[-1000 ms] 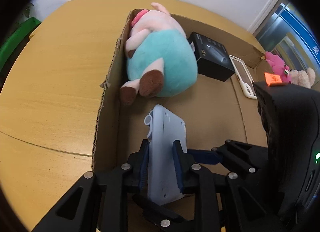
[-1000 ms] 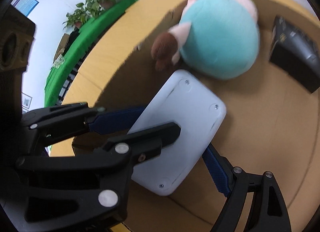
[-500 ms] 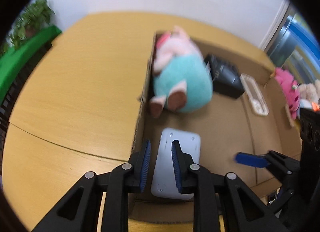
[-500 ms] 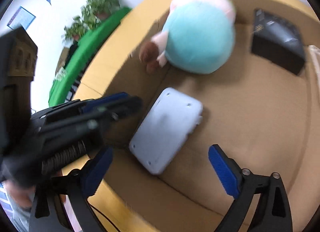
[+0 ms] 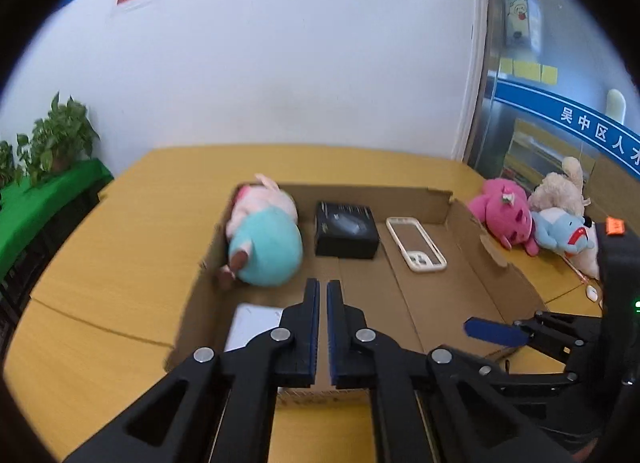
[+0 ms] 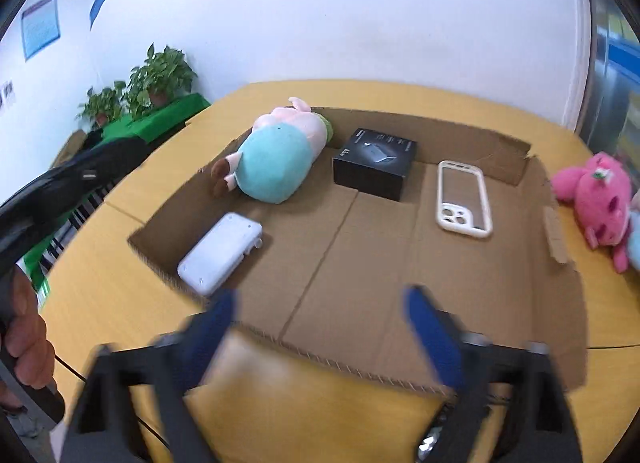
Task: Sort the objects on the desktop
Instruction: 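Lower the power bank into the box and open the left gripper, then move the left gripper to the black sunglasses and close on them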
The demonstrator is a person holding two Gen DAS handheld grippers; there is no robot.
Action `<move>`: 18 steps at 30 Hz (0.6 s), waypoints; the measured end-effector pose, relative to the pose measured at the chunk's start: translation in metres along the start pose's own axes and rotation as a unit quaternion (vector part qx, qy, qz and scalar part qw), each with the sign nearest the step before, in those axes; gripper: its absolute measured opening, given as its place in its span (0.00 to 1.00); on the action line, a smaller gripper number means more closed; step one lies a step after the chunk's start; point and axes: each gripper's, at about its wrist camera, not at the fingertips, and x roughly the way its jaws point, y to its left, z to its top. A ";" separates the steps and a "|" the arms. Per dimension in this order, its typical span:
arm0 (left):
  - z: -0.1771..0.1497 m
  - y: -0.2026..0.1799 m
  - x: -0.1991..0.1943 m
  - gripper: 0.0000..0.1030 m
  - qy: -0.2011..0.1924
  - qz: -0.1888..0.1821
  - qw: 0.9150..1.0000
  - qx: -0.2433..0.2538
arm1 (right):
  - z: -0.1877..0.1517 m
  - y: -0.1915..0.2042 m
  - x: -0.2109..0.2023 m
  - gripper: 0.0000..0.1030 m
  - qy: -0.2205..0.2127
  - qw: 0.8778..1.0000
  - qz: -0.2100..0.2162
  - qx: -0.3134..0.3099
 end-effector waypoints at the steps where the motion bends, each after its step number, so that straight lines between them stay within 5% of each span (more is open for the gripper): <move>1: -0.002 -0.003 0.001 0.04 0.003 -0.004 1.000 -0.003 | -0.003 0.000 -0.004 0.33 0.004 1.000 0.002 0.000; 3: -0.005 -0.007 0.002 0.13 0.009 -0.011 1.000 -0.011 | -0.006 0.000 -0.011 0.36 0.002 1.000 -0.002 -0.007; 4: -0.008 -0.010 -0.002 0.34 0.010 -0.010 1.000 -0.012 | -0.008 -0.002 -0.017 0.40 0.004 1.000 -0.011 -0.011; 5: -0.010 -0.012 -0.004 0.62 0.009 -0.006 1.000 -0.014 | -0.009 -0.001 -0.018 0.57 0.006 1.000 -0.017 -0.013; 7: -0.016 -0.016 -0.013 0.76 -0.015 0.002 1.000 -0.024 | -0.012 -0.004 -0.029 0.85 -0.004 1.000 -0.017 -0.009; 13: -0.027 -0.030 -0.015 0.76 -0.015 -0.024 1.000 -0.010 | -0.032 -0.025 -0.056 0.90 -0.021 1.000 -0.014 0.014; 18: -0.045 -0.038 -0.007 0.76 0.019 -0.069 0.997 -0.008 | -0.085 -0.069 -0.048 0.90 0.046 0.995 -0.019 0.083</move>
